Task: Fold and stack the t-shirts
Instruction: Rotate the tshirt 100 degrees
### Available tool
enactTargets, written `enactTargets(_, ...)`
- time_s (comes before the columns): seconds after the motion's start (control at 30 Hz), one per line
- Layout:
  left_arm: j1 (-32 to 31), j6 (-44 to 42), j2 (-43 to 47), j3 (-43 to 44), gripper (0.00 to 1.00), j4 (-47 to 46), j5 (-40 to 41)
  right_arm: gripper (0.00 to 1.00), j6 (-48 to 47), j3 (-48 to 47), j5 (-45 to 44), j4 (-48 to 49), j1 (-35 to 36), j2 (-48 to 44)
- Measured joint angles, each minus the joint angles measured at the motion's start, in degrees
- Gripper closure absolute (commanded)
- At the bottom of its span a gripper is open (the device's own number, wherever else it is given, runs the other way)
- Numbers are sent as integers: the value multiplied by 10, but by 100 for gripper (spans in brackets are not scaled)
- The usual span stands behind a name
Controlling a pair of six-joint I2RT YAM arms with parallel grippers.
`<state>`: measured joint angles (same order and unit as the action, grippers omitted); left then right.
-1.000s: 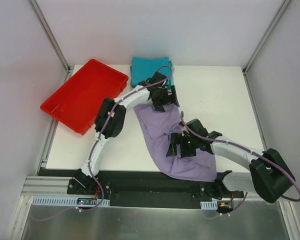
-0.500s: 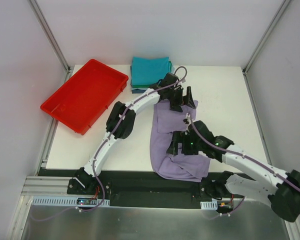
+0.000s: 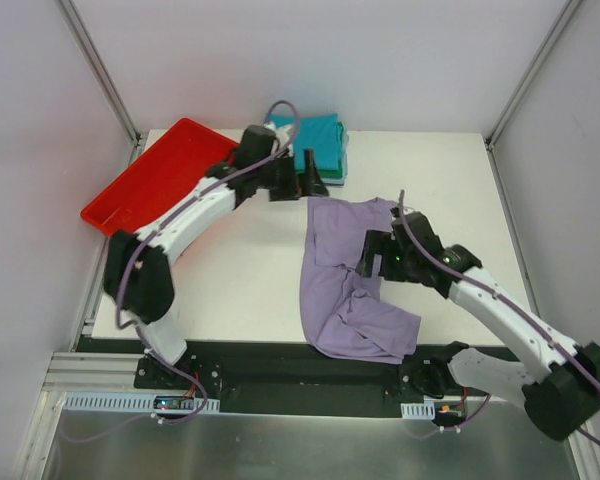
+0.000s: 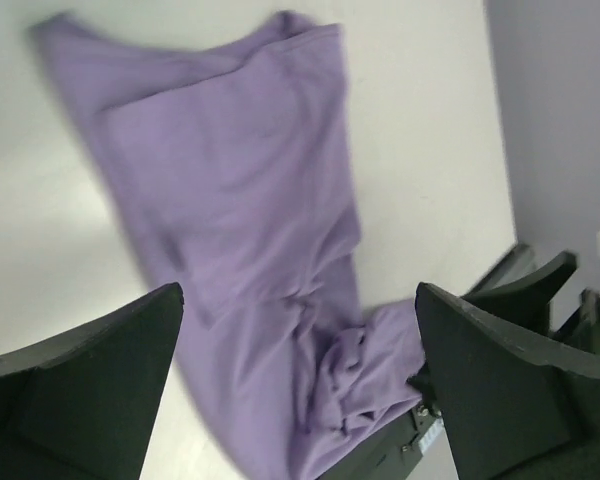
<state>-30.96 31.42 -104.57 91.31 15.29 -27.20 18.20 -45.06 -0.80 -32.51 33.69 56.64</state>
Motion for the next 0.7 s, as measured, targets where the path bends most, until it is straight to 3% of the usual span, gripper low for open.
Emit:
enactTargets(0.17,37,-1,179,-223,1,-6,133,4,-18,-124,-24,-11,-1,184)
enactTargets(0.33,39,13,246,-372,1,23,252,4,-25,-276,-50,-33,-1,386)
enactTargets(0.5,49,17,288,-390,1,25,314,4,-28,-397,-79,-76,-1,550)
enactTargets(0.7,56,21,310,-390,1,13,337,4,-30,-467,-99,-122,-8,637)
